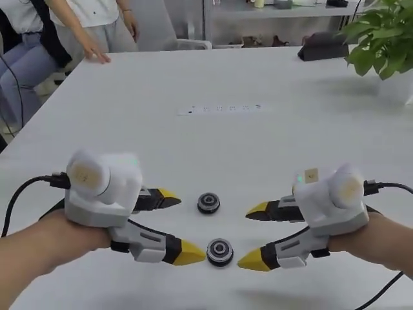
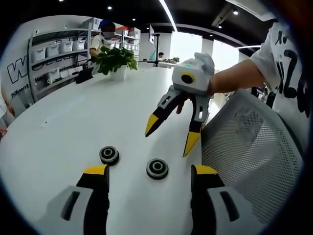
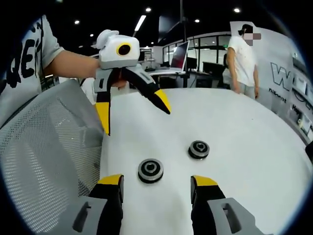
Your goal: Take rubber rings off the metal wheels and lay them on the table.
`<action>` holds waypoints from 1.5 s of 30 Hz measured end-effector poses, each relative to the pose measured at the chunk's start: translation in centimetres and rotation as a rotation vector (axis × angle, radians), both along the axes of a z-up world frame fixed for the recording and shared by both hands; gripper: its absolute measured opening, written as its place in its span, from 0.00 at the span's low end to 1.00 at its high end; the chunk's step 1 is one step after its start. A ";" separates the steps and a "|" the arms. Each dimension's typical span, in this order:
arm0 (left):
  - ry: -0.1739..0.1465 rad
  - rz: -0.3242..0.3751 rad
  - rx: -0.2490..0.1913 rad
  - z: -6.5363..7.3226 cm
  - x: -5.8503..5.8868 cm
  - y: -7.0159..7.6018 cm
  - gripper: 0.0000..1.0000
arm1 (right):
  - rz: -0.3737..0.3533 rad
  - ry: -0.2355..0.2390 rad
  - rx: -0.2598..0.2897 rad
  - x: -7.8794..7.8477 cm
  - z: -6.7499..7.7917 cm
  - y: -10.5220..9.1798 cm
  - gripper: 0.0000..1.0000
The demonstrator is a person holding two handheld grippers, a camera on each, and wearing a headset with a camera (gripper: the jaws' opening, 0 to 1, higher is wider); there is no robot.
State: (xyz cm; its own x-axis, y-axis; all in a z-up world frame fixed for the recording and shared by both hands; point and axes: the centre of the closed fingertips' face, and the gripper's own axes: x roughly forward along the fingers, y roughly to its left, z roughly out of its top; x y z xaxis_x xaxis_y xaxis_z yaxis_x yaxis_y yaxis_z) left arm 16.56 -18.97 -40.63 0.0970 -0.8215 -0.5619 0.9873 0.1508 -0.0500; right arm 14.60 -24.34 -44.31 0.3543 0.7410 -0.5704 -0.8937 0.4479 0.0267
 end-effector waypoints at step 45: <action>0.037 -0.094 0.091 -4.5 -1.6 -3.3 0.25 | 0.078 0.073 -0.034 -0.7 -3.0 1.6 0.29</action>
